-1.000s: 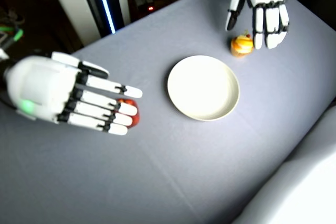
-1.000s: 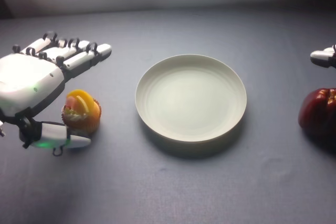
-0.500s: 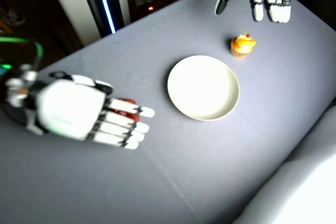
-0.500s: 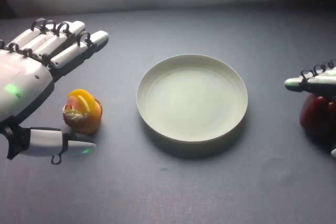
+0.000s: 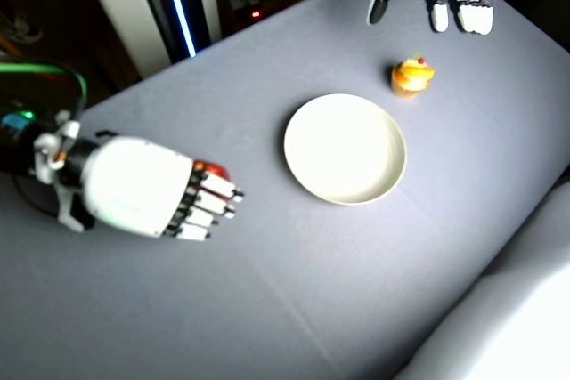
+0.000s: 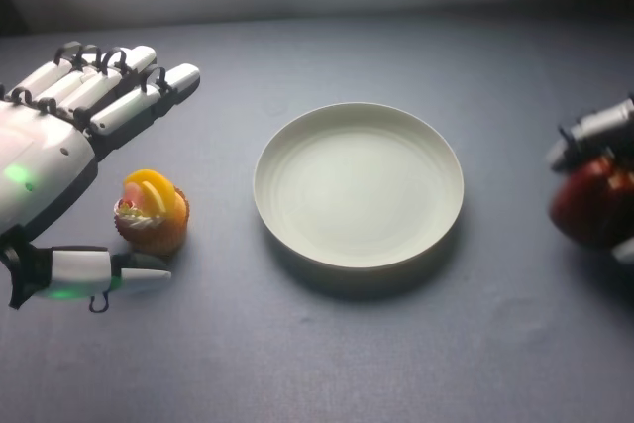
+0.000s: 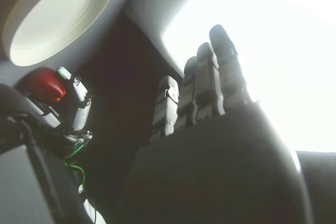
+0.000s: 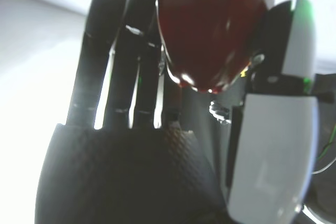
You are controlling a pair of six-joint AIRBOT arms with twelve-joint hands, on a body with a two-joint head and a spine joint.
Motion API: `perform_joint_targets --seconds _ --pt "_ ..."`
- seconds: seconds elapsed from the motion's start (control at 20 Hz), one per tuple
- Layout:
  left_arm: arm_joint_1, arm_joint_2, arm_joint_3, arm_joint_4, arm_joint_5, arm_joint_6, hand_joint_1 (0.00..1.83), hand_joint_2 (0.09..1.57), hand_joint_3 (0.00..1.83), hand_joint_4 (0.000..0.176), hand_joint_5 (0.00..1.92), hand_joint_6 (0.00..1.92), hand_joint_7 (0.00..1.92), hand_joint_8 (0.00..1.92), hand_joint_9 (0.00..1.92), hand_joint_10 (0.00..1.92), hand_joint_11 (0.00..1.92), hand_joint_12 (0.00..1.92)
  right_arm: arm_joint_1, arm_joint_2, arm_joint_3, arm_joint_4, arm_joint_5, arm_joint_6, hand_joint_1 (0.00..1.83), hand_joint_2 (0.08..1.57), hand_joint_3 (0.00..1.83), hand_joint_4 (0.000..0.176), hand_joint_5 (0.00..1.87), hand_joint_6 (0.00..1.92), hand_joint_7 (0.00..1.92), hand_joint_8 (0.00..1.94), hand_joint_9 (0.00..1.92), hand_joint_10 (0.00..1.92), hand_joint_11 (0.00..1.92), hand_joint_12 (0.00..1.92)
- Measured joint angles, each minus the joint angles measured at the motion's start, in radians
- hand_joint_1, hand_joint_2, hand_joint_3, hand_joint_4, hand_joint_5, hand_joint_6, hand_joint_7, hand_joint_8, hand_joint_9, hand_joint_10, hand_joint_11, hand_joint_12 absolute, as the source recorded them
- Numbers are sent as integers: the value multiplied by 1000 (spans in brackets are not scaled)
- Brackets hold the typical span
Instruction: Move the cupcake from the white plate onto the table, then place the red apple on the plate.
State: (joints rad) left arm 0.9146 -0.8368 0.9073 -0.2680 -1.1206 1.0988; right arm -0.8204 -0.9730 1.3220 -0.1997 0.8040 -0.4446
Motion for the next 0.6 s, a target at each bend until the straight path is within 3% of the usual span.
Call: perform_joint_targets --seconds 0.05,0.15,0.2,0.25,0.3,0.35,0.4,0.5,0.6 --pt "1 0 0 0 -1 0 887 843 1 176 30 3 0 0 32 4 0 350 38 -10 2 0 23 0 1373 1171 1 0 805 1177 843 1220 834 1328 738 1358" --pt "5 0 -4 -1 -19 -2 838 838 0 176 32 0 0 0 19 6 0 255 148 -63 31 -60 44 -1 1377 1093 0 0 921 999 1067 834 1001 1121 850 1167" --pt "8 3 -10 -1 -27 -4 809 846 2 176 26 1 0 0 11 1 0 185 191 -91 45 -89 43 0 1380 1080 1 0 970 879 1099 815 987 1148 789 1250" --pt "11 4 -10 6 -32 -4 807 842 0 176 24 1 0 0 8 0 0 173 234 -127 65 -126 31 3 1274 1080 1 0 1027 795 1089 933 951 995 750 1358" --pt "11 4 -10 6 -34 -4 797 837 0 176 25 1 3 1 5 0 0 171 274 -169 91 -163 10 11 1260 1066 0 0 1061 753 1128 869 987 909 801 1326" --pt "12 4 -10 5 -40 -4 795 830 0 175 17 1 0 0 0 0 0 231 317 -229 130 -215 -27 47 1367 1059 0 0 1028 859 1179 609 1006 1039 796 1129" --pt "13 4 -10 4 -46 -6 772 828 0 176 3 0 0 0 0 0 0 191 337 -271 160 -257 -53 81 1389 1057 0 0 969 962 1219 498 1041 992 843 955" --pt "18 4 -10 3 -51 -8 737 825 0 176 0 0 0 0 0 0 0 184 344 -333 200 -309 -111 109 1396 1048 0 0 996 930 1254 399 1065 978 890 922" --pt "18 3 -10 0 -53 -8 712 822 0 176 0 0 1 0 2 1 0 150 344 -367 218 -344 -174 112 1401 1020 0 0 1135 574 1260 513 1108 959 835 1131"
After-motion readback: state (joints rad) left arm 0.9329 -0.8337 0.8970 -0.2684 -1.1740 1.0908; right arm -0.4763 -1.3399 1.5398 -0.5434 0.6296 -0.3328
